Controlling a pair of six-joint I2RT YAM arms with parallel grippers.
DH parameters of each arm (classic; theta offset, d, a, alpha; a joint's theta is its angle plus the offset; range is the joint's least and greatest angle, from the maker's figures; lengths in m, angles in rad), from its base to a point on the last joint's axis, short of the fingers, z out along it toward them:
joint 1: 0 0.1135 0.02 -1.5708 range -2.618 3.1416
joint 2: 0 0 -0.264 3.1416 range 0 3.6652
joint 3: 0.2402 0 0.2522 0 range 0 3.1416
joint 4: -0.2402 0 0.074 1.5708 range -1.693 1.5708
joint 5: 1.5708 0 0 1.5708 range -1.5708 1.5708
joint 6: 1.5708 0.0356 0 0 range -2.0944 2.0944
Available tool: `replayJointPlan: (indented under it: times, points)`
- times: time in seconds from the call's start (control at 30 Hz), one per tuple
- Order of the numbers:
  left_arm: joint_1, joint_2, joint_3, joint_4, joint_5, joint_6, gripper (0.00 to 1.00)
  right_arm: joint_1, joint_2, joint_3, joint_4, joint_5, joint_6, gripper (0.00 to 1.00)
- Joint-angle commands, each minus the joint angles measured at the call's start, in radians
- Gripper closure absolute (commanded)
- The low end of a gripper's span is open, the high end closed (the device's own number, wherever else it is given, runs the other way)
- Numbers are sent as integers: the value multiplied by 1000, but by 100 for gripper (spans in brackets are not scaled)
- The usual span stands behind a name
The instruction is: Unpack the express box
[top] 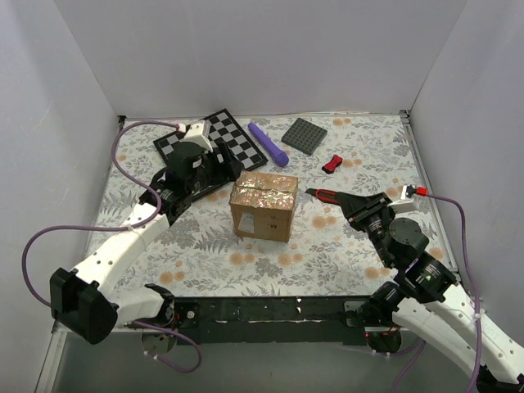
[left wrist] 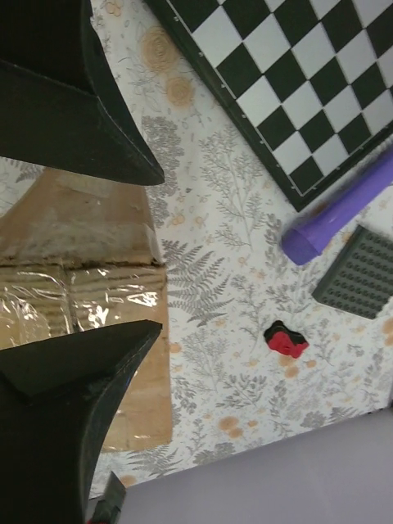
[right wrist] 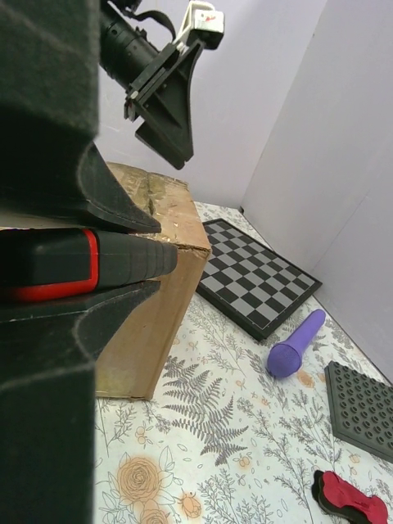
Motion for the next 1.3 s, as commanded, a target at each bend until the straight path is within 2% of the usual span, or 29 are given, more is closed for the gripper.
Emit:
replayJointPlan:
  times: [0.0, 0.1, 0.37, 0.47, 0.53, 0.57, 0.67, 0.7, 0.77, 0.87, 1.0, 1.07, 1.1, 1.2, 1.27]
  points:
    - [47, -71, -68, -9, 162, -40, 34, 3, -23, 48, 12, 22, -24, 99]
    - [60, -108, -101, 10, 231, -54, 29, 2, -27, 55, 3, 22, -37, 99]
    - [75, -200, -214, 64, 337, -90, 29, 2, -29, 52, 5, 10, -40, 99]
    - [75, -186, -207, 67, 374, -82, 39, 2, -21, 49, 15, 3, -38, 99]
    - [75, -165, -199, 61, 401, -71, 56, 3, -17, 49, 26, -1, -38, 99]
    - [75, -157, -193, 47, 405, -67, 60, 2, -12, 49, 29, -1, -38, 99]
    - [78, -154, -207, 50, 414, -63, 66, 2, -4, 51, 44, -1, -41, 99]
    - [78, -157, -219, 53, 415, -70, 66, 0, -3, 51, 54, -1, -43, 99]
    - [80, -155, -223, 53, 412, -71, 60, 2, 2, 51, 64, -1, -44, 99]
    - [83, -148, -228, 42, 411, -65, 45, 2, 12, 55, 80, -4, -46, 99]
    - [83, -146, -234, 30, 408, -54, 40, 2, 22, 63, 101, -6, -52, 99]
    - [84, -145, -240, 34, 421, -53, 44, 3, 29, 68, 107, -6, -57, 99]
    - [84, -143, -242, 36, 426, -53, 53, 3, 32, 69, 109, -6, -60, 99]
    - [84, -145, -250, 42, 443, -51, 67, 2, 37, 69, 117, -7, -60, 99]
    - [84, -146, -253, 50, 446, -53, 72, 2, 38, 68, 121, -7, -60, 99]
